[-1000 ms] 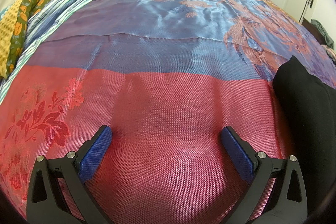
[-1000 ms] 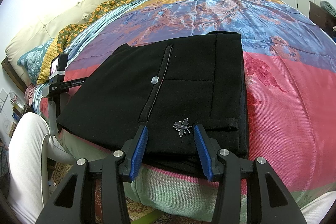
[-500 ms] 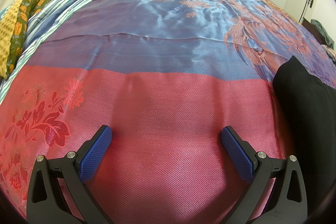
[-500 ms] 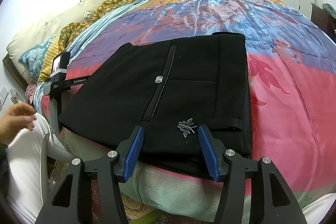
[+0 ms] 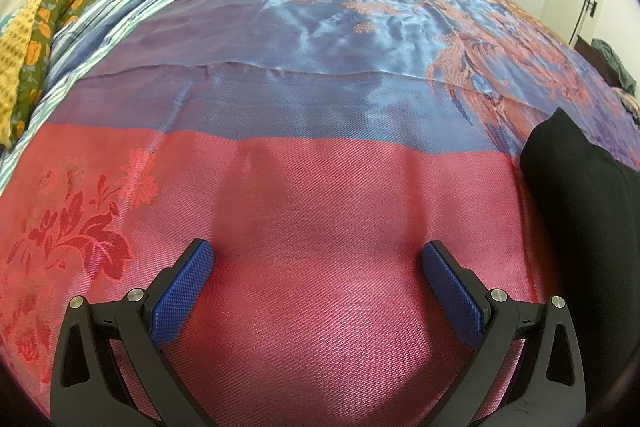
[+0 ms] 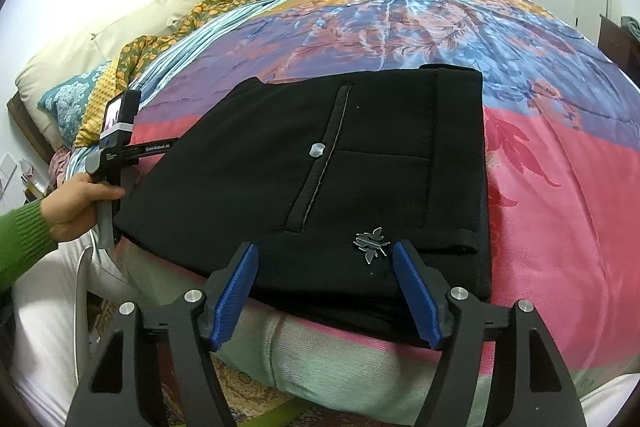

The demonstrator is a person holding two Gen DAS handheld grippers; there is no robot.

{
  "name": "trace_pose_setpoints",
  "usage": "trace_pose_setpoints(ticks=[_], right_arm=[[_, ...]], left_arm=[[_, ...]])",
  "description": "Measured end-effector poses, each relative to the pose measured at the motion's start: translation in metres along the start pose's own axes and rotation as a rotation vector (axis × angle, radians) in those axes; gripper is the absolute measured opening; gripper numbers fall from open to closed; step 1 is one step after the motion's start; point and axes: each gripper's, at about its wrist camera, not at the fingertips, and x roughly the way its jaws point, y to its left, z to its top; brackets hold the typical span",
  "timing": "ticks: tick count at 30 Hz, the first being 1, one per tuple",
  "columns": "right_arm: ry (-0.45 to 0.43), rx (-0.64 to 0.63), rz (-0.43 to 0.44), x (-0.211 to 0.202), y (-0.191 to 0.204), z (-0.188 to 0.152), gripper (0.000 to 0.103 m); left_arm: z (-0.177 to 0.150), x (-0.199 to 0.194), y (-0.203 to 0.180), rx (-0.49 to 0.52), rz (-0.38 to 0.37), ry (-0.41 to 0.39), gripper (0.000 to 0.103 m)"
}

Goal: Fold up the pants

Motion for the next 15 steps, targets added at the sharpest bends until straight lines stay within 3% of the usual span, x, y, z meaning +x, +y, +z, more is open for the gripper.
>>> trace_pose_setpoints(ticks=[7,9,12,13,15], right_arm=[[-0.002,-0.014,0.003,0.001,0.003,-0.001,0.078],[-0.002,-0.014,0.005,0.002,0.003,0.0,0.078],[0.014,-0.001,0.018,-0.003,0.001,0.005,0.078],[0.024,0.015,0.033,-0.008,-0.001,0.008,0.078],[0.023,0.068,0.084,-0.025,-0.012,0.017,0.078]], left_arm=[[0.008,-0.003,0.004,0.005,-0.048,0.101,0.103],[0.008,-0.002,0.007,-0.042,-0.061,0.147,0.103],[0.015,-0.01,0.006,-0.033,-0.059,0.248,0.102],[0.016,-0.022,0.007,-0.052,-0.083,0.238,0.101],[0.014,-0.053,0.007,-0.075,-0.214,0.178,0.101]])
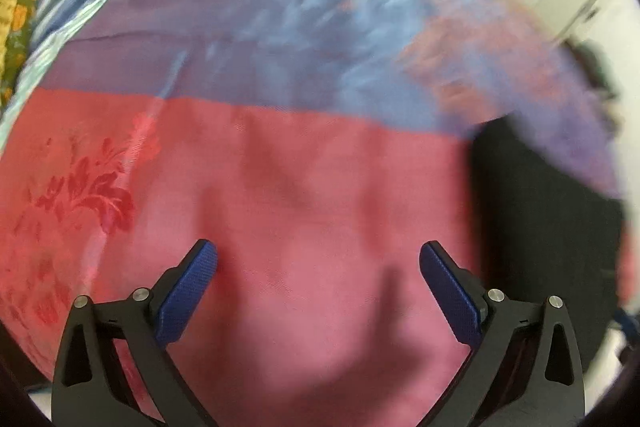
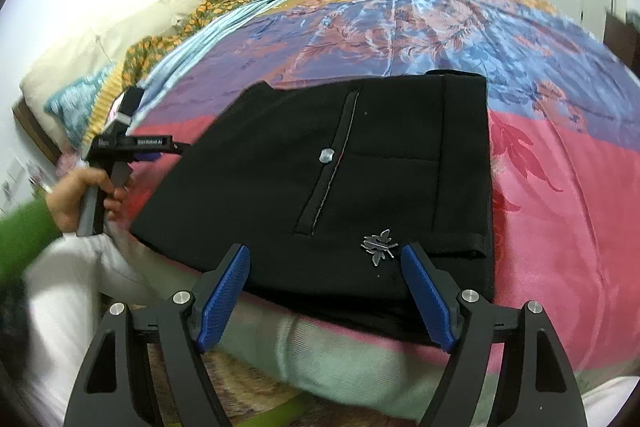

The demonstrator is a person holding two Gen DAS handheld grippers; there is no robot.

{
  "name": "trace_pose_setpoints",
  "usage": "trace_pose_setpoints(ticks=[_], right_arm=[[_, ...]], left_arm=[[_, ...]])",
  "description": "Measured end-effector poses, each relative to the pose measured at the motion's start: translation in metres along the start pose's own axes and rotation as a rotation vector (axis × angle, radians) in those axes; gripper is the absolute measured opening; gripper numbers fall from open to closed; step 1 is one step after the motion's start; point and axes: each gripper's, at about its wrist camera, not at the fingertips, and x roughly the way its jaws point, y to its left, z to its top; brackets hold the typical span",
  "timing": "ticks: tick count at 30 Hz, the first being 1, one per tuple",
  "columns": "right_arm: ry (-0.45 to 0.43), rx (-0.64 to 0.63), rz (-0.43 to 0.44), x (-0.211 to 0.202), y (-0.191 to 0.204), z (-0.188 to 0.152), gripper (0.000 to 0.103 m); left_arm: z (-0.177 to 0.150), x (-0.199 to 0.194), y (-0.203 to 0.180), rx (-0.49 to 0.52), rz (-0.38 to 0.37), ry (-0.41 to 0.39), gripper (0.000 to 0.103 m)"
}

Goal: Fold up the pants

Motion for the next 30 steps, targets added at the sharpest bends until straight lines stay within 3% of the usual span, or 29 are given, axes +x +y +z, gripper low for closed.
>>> trace_pose_setpoints(ticks=[4,7,9,12,16,19,22,24,25,27,28,29,30], right_arm=[[-0.047,0.088,0.013,-0.03,-0.036,0.011,0.081],[-0.017,0.236,0.071,-0.026,-0.086,0.017,0.081],[0.064,0.366,0.179,-0.005,-0.119,0.019,0.081],[0.149,0.443,0.248,0.025,-0.141,0.018,0.081],[0.221,0.429,0.316,0.054,-0.142,0.022,0.081],[0.276,0.433,0.329,0.07,-0.142,0.027,0.081],[0.305,0.452,0.411,0.078,-0.134,0.03,0.082],[0.338,0.416,0.39,0.086,-0.126,0.032,0.082],[0.349,0.396,0.377,0.09,-0.123,0.032,0.08],[0.36,0.359,0.331,0.094,-0.114,0.033,0.072],[0.353,0.34,0.317,0.092,-0.111,0.033,0.064],[0.343,0.313,0.302,0.088,-0.105,0.034,0.059],[0.322,0.267,0.289,0.081,-0.094,0.039,0.05]], left_arm=[[-0.013,-0.035,-0.026,0.05,-0.256,-0.025,0.102],[-0.019,-0.024,-0.048,0.025,-0.466,0.067,0.102],[-0.022,-0.009,-0.058,0.023,-0.484,0.115,0.102],[-0.026,0.017,-0.075,0.036,-0.479,0.191,0.101],[-0.034,0.029,-0.085,0.002,-0.536,0.253,0.101],[-0.038,0.034,-0.095,0.027,-0.524,0.271,0.101],[-0.035,0.043,-0.096,0.006,-0.537,0.307,0.102],[-0.032,0.046,-0.095,-0.03,-0.558,0.324,0.101],[-0.033,0.045,-0.092,-0.046,-0.563,0.322,0.098],[-0.03,0.045,-0.091,-0.061,-0.524,0.313,0.069],[-0.029,0.04,-0.089,-0.055,-0.469,0.3,0.045],[-0.029,0.034,-0.087,-0.055,-0.478,0.29,0.03],[-0.028,0.028,-0.086,-0.051,-0.494,0.276,0.024]])
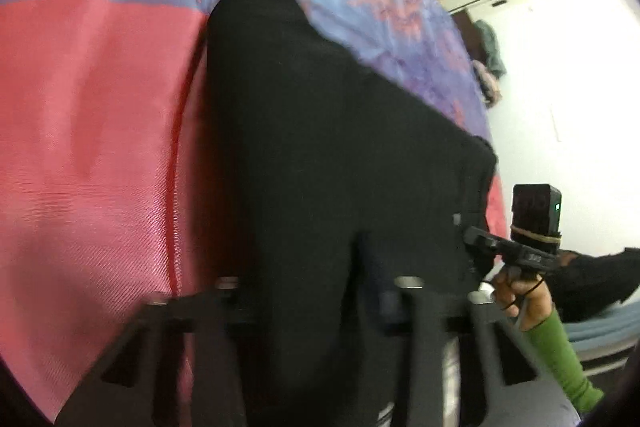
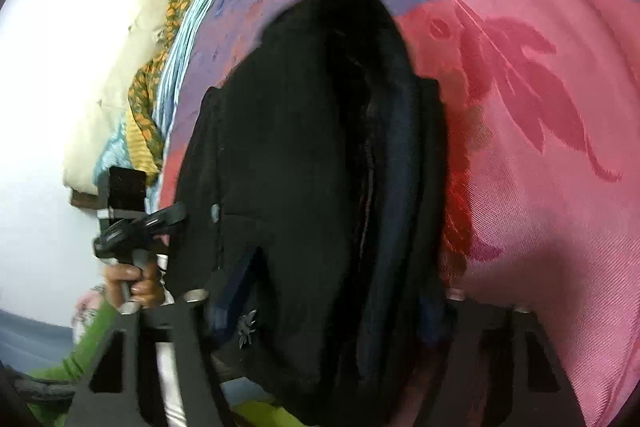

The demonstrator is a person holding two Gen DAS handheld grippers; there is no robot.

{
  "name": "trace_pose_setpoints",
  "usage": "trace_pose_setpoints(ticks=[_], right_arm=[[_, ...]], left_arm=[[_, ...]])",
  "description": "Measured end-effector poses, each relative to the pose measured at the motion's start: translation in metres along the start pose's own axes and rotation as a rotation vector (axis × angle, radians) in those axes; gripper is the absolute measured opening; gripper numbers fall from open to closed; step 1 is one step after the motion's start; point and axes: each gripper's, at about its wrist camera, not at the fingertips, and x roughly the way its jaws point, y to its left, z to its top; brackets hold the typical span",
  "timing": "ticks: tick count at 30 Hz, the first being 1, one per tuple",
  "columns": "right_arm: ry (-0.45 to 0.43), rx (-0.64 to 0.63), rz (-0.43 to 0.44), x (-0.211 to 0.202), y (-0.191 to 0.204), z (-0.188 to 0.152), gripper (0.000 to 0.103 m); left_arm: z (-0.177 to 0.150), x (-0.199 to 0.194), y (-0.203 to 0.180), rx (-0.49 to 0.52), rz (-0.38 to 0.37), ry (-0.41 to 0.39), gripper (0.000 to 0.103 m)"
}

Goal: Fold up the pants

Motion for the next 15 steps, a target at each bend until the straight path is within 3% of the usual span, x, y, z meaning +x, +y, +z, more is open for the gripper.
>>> trace_pose_setpoints(ticks=[3,5,9,11,12,14,15], right_arm=[[-0.035,-0.1,-0.018,-0.013,0.031,0.003,0.039],[-0.065,-0.147,0.012,-0.023,0.051,0.014,0.037],[-0.17,-0.242,0.025,-0.042,0.087,0.066,0.037],[-0.218,-0.243,0.036,-0.048,0.086,0.094,0.037],[-0.231,-0.237,0.05,-0.048,0.082,0.109,0.038],[-0.243,-0.211,0.009,-0.047,0.064,0.128,0.046],[-0.233,-0.175,-0.073,-0.042,0.047,0.134,0.051]], left_arm=[[0.006,-0.027,-0.025,0.084,-0.017,-0.055,0.022],[0.02,-0.045,-0.047,0.146,0.0,-0.095,0.022],[0.065,-0.074,-0.069,0.232,0.048,-0.205,0.022],[0.093,-0.082,-0.076,0.263,0.07,-0.265,0.025],[0.102,-0.079,-0.079,0.279,0.095,-0.279,0.03],[0.114,-0.065,-0.075,0.284,0.229,-0.31,0.066],[0.112,-0.058,-0.068,0.276,0.297,-0.323,0.069]])
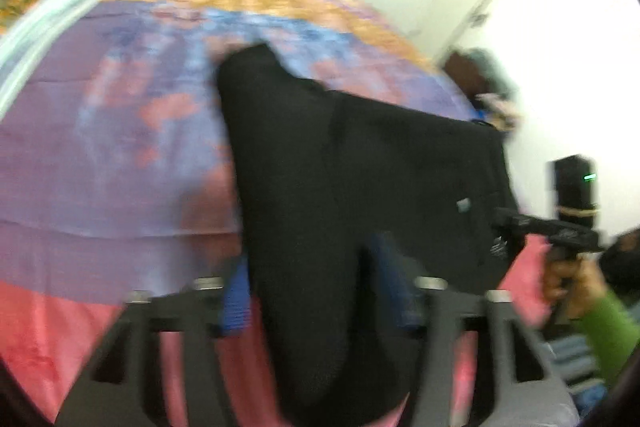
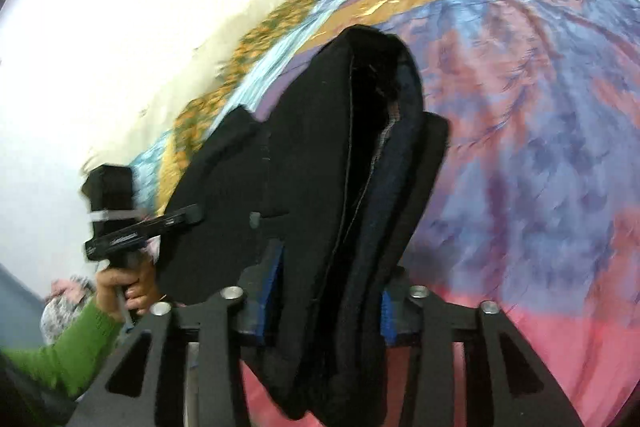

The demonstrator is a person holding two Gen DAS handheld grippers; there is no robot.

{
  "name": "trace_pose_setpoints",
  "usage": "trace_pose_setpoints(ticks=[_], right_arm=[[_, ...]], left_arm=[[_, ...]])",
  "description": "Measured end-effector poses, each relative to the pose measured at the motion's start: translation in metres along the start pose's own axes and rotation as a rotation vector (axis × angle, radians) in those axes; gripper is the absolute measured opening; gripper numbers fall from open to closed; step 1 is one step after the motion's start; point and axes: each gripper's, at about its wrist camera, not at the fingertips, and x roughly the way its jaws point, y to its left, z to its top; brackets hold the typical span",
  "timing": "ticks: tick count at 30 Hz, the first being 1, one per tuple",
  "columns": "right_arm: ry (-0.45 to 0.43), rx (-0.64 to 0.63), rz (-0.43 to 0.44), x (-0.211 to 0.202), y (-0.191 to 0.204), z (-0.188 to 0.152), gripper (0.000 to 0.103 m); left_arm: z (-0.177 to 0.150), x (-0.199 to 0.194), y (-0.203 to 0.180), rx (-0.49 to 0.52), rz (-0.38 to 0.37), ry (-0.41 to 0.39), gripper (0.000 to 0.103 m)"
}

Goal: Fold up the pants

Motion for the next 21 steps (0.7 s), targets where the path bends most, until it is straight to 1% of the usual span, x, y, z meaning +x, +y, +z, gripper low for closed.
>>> trace_pose_setpoints(ticks=[1,2,3,4,5,6,7,8,9,10,12,13,14,15,16,17,19,20,21], right_arm=[[0.018,0.021,-0.081,0.0,-0.016,-0.003,0.051],[0.031,0.032,-0.155,0.0,-0.025,-0.007,0.051],[0.046,0.032,-0.245,-0.004,-0.034,-0.016,0.05],[0.046,0.024,-0.296,-0.012,-0.038,-0.026,0.051],[0.037,0.017,-0.326,-0.021,-0.036,-0.035,0.051],[0.028,0.005,-0.351,-0.034,-0.035,-0.046,0.053],[0.024,-0.011,-0.378,-0.045,-0.03,-0.056,0.062],[0.016,-0.03,-0.407,-0.054,-0.023,-0.064,0.07],[-0.006,-0.063,-0.435,-0.067,-0.01,-0.076,0.088],[-0.02,-0.081,-0.444,-0.073,-0.002,-0.083,0.101],[-0.07,-0.124,-0.479,-0.09,0.03,-0.097,0.103],[-0.084,-0.138,-0.494,-0.099,0.033,-0.103,0.103],[-0.104,-0.157,-0.514,-0.105,0.046,-0.11,0.103],[-0.142,-0.181,-0.541,-0.113,0.066,-0.118,0.103],[-0.171,-0.194,-0.549,-0.12,0.073,-0.126,0.103],[-0.224,-0.219,-0.558,-0.129,0.092,-0.134,0.103],[-0.301,-0.248,-0.583,-0.137,0.117,-0.149,0.103],[-0.322,-0.25,-0.591,-0.137,0.126,-0.155,0.103],[-0.32,-0.246,-0.585,-0.133,0.131,-0.157,0.103]], left_arm=[[-0.008,0.005,0.0,0.005,0.038,0.004,0.069],[-0.018,0.006,0.002,0.012,0.062,0.014,0.068],[-0.033,0.002,0.004,0.022,0.086,0.016,0.068],[-0.048,-0.006,0.006,0.035,0.102,0.007,0.069],[-0.057,-0.011,0.004,0.051,0.119,-0.001,0.07],[-0.073,-0.022,0.001,0.076,0.154,-0.015,0.071],[-0.081,-0.028,-0.002,0.089,0.179,-0.027,0.075],[-0.093,-0.041,-0.01,0.107,0.225,-0.051,0.082],[-0.095,-0.045,-0.015,0.111,0.246,-0.064,0.085],[-0.097,-0.056,-0.023,0.11,0.266,-0.09,0.089],[-0.108,-0.082,-0.032,0.084,0.29,-0.156,0.099],[-0.108,-0.088,-0.033,0.074,0.308,-0.172,0.102],[-0.11,-0.1,-0.039,0.058,0.338,-0.196,0.102],[-0.108,-0.101,-0.04,0.052,0.348,-0.204,0.102],[-0.108,-0.109,-0.045,0.049,0.35,-0.21,0.102],[-0.107,-0.112,-0.047,0.047,0.345,-0.209,0.102],[-0.108,-0.121,-0.05,0.038,0.326,-0.189,0.102],[-0.107,-0.124,-0.051,0.027,0.327,-0.17,0.102],[-0.106,-0.123,-0.052,0.022,0.332,-0.16,0.102]])
